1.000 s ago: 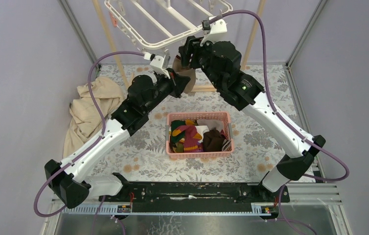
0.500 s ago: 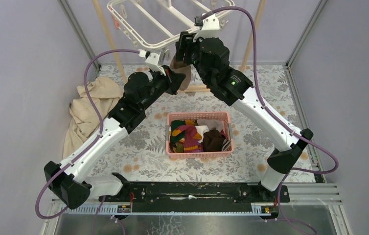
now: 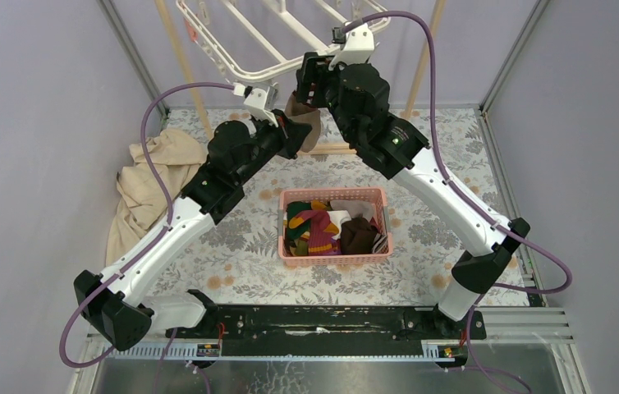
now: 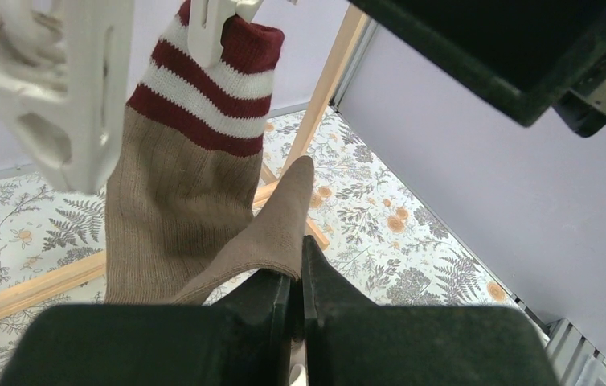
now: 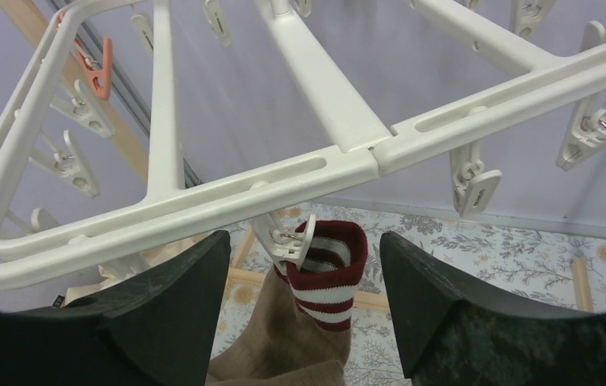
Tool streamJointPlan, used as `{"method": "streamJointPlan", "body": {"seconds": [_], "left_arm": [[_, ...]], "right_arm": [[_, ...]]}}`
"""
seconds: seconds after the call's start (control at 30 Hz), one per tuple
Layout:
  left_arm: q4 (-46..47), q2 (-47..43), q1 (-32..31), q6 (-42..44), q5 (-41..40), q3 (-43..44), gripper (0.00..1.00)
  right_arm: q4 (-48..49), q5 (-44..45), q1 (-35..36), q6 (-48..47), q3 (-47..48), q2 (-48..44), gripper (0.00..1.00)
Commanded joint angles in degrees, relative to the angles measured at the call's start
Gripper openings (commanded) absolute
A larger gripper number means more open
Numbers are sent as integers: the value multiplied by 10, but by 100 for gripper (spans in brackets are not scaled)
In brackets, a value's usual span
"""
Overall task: Remove the socks clipped to the hanger
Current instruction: Remove the sock from the hanger.
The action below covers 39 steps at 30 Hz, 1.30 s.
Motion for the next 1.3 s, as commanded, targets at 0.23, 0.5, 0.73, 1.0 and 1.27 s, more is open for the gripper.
{"method": "streamJointPlan", "body": {"seconds": [0.23,0.5,0.73,1.0,1.27], "left_arm": [[5,-10,4,3,12,23,8],[5,-14,5,4,13,20,8],[6,-15,7,3,14,18,8],[8,-17,9,2,17,17,8],[12,-15,10,0,20,14,7]], "right_arm": [[8,18,5,-1,30,0,83],[-2,35,4,-8,50,18,85],[-5,34,-4,0,55,27,89],[0,15,-12,6,60,37,88],[-9,9,-12,-1,88,55,88]]}}
